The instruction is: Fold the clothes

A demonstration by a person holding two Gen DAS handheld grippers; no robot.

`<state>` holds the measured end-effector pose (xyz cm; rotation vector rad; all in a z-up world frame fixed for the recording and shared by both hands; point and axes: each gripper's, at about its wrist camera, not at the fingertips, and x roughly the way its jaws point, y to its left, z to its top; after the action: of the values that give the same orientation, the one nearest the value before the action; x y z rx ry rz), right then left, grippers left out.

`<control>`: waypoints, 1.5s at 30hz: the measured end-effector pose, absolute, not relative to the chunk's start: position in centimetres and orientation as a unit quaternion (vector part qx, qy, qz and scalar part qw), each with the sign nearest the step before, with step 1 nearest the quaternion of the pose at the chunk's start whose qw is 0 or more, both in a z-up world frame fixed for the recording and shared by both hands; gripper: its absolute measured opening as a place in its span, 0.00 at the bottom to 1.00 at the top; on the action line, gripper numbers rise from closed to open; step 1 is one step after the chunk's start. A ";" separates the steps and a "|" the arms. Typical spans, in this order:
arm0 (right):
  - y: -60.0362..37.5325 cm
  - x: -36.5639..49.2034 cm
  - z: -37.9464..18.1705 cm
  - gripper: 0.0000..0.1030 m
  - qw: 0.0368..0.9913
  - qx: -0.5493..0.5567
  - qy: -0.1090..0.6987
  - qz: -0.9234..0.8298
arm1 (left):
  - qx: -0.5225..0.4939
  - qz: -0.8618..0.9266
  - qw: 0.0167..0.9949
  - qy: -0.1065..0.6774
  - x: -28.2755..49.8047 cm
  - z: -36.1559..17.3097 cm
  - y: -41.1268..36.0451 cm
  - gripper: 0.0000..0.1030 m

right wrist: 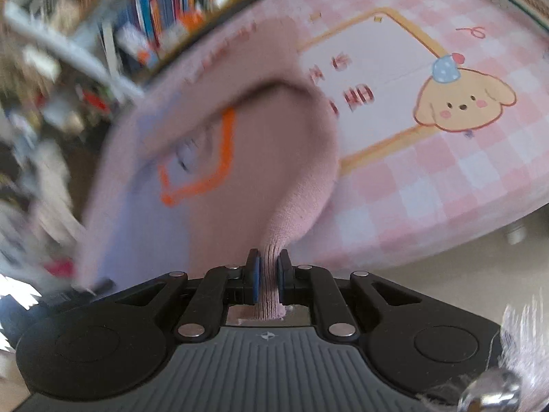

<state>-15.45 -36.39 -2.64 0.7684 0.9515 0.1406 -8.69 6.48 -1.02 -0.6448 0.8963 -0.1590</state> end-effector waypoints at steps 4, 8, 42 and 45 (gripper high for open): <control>-37.8 -13.5 -0.1 0.09 0.830 0.407 0.375 0.070 | -0.342 -0.094 0.861 0.364 -6.2 1.3 6.9 0.04; -39.1 -10.7 1.9 0.09 0.842 0.439 0.306 0.065 | -0.378 -0.106 0.864 0.315 -2.7 2.8 7.3 0.04; -39.8 8.0 -1.9 0.45 0.872 0.343 0.336 -0.094 | -0.188 -0.068 0.906 0.374 15.8 0.1 6.6 0.64; -38.2 7.4 -2.1 0.45 0.894 0.242 0.364 -0.099 | -0.119 -0.079 0.911 0.387 14.2 -0.7 6.0 0.61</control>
<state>7.43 -38.18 -2.10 0.5018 0.7556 -0.2055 14.17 5.99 -0.73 -0.2460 0.7974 -0.1631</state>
